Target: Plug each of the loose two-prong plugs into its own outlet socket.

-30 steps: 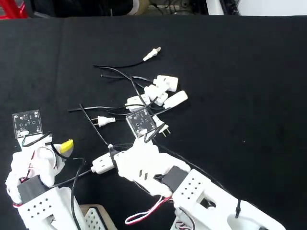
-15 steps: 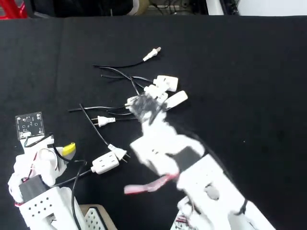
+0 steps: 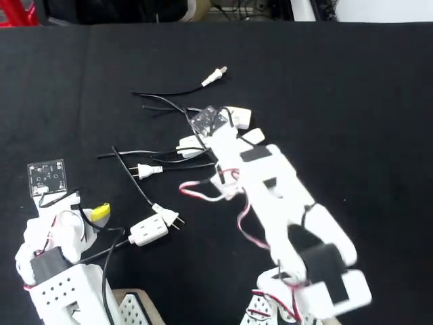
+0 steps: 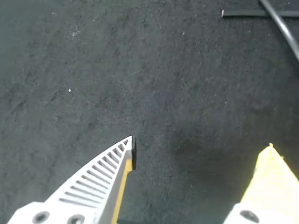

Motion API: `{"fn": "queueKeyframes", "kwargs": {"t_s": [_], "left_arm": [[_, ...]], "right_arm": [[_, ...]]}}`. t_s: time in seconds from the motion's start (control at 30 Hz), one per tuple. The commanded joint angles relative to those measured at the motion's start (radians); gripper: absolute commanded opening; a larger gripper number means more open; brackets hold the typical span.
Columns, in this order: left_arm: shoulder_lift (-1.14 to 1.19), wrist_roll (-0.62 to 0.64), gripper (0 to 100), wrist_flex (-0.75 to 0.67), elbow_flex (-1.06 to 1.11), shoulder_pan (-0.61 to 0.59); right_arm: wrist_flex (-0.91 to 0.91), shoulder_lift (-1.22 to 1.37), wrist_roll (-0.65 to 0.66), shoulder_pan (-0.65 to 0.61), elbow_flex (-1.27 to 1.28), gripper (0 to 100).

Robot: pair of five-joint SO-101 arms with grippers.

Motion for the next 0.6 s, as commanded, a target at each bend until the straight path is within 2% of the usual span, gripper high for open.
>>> {"fn": "queueKeyframes", "kwargs": {"t_s": [0.0, 0.23, 0.43, 0.57], "left_arm": [[-0.005, -0.026, 40, -0.02, -0.004, 0.027], [-0.005, -0.063, 40, -0.02, 0.008, 0.028], [-0.005, -0.063, 40, -0.02, 0.01, 0.028], [-0.005, -0.063, 40, -0.02, 0.01, 0.028]], "right_arm": [[-0.025, 0.084, 0.032, 0.025, -0.117, 13.5], [-0.044, 0.232, 0.026, 0.023, -0.205, 12.6], [-0.035, 0.245, 0.025, 0.018, -0.213, 3.2], [0.063, 0.251, 0.032, 0.017, -0.229, 3.3]]}}
